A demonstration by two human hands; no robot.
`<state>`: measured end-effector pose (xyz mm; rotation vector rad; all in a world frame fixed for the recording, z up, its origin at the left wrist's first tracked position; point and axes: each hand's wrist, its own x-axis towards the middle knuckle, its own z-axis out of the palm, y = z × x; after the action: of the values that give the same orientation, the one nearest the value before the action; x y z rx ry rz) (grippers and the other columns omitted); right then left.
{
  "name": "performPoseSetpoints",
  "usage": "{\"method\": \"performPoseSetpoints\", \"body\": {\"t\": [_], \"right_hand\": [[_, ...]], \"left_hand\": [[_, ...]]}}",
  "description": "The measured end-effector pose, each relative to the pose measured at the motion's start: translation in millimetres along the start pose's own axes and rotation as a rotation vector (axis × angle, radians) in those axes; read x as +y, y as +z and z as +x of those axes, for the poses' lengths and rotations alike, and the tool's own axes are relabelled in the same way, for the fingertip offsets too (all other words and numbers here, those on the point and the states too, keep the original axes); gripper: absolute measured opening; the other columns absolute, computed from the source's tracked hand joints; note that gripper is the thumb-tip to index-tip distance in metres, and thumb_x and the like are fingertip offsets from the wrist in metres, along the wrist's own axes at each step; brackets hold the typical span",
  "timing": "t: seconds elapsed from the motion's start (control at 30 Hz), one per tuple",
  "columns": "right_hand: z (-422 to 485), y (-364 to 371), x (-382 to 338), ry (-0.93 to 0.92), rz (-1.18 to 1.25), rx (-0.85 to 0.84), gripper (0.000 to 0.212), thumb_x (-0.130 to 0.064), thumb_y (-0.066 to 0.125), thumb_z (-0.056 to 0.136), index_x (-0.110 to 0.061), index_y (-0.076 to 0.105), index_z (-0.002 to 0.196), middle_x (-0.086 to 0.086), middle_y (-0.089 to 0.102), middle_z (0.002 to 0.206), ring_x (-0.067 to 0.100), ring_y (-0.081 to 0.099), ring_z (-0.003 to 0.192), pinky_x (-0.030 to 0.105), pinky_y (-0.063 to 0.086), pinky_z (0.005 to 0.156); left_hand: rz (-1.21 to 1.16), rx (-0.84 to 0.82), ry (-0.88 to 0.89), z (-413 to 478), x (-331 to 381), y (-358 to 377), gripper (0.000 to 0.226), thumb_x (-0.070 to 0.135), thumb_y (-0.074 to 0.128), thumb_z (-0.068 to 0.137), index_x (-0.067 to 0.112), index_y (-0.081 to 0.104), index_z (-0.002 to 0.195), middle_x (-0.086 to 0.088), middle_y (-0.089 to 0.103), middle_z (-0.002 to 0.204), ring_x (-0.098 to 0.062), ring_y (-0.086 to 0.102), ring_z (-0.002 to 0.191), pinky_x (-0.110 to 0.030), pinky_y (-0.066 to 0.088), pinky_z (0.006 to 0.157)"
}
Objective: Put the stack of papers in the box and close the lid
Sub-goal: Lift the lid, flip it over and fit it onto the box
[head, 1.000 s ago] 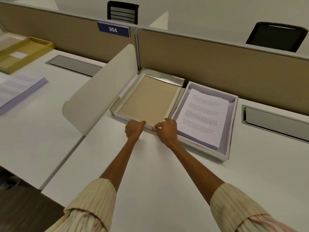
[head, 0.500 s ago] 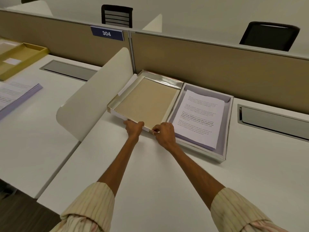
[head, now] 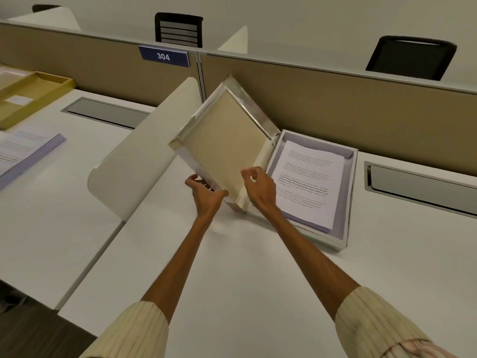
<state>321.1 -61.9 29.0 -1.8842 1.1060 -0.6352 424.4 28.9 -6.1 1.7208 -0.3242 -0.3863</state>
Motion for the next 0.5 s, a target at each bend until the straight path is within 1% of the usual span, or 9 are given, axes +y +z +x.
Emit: {"method": "performPoseSetpoints", "body": {"t": [0.07,0.13,0.23,0.33,0.4,0.5], "right_hand": [[6,-8,-13,0.057,0.092,0.040,0.041,-0.049,0.048,0.094,-0.016,0.062,0.112,0.004,0.070,0.114,0.016,0.063,0.096,0.038,0.052,0.091],[11,-16,-24,0.098,0.176,0.086,0.042,-0.048,0.044,0.097,-0.014,0.061,0.115,0.007,0.069,0.113,0.019,0.063,0.098,0.036,0.052,0.088],[11,-31,-40,0.159,0.378,0.138,0.047,-0.047,0.036,0.100,-0.013,0.060,0.121,0.009,0.068,0.117,0.024,0.064,0.106,0.043,0.051,0.098],[6,-56,-50,0.243,0.681,0.133,0.052,-0.045,0.027,0.103,-0.011,0.060,0.126,0.012,0.067,0.126,0.027,0.064,0.113,0.044,0.045,0.104],[0,-76,-52,0.288,0.837,0.113,0.057,-0.047,0.023,0.103,-0.011,0.057,0.130,0.012,0.064,0.131,0.028,0.062,0.118,0.044,0.044,0.106],[-13,-103,-52,0.289,0.881,0.112,0.059,-0.049,0.024,0.102,-0.011,0.052,0.137,0.011,0.061,0.136,0.028,0.061,0.121,0.044,0.045,0.106]], "left_hand": [[0.048,-0.055,0.049,-5,3,4,0.095,-0.001,0.086,0.060,0.012,0.028,0.133,-0.007,0.052,0.121,-0.024,0.058,0.106,-0.027,0.052,0.085],[0.087,-0.100,0.101,-12,5,12,0.093,-0.001,0.086,0.060,0.013,0.033,0.135,-0.005,0.051,0.126,-0.021,0.055,0.112,-0.029,0.051,0.091],[0.169,-0.128,0.204,-23,4,21,0.087,0.000,0.085,0.060,0.009,0.040,0.132,-0.010,0.053,0.130,-0.022,0.055,0.116,-0.030,0.051,0.094],[0.240,-0.136,0.289,-30,4,25,0.079,0.004,0.085,0.061,0.006,0.044,0.128,-0.014,0.055,0.126,-0.027,0.057,0.113,-0.035,0.055,0.092],[0.261,-0.140,0.319,-33,6,27,0.076,0.008,0.086,0.063,0.007,0.045,0.127,-0.014,0.056,0.126,-0.027,0.058,0.112,-0.036,0.055,0.092],[0.292,-0.165,0.370,-37,9,31,0.071,0.012,0.086,0.067,0.006,0.049,0.126,-0.014,0.058,0.126,-0.023,0.057,0.110,-0.037,0.055,0.094]]}}
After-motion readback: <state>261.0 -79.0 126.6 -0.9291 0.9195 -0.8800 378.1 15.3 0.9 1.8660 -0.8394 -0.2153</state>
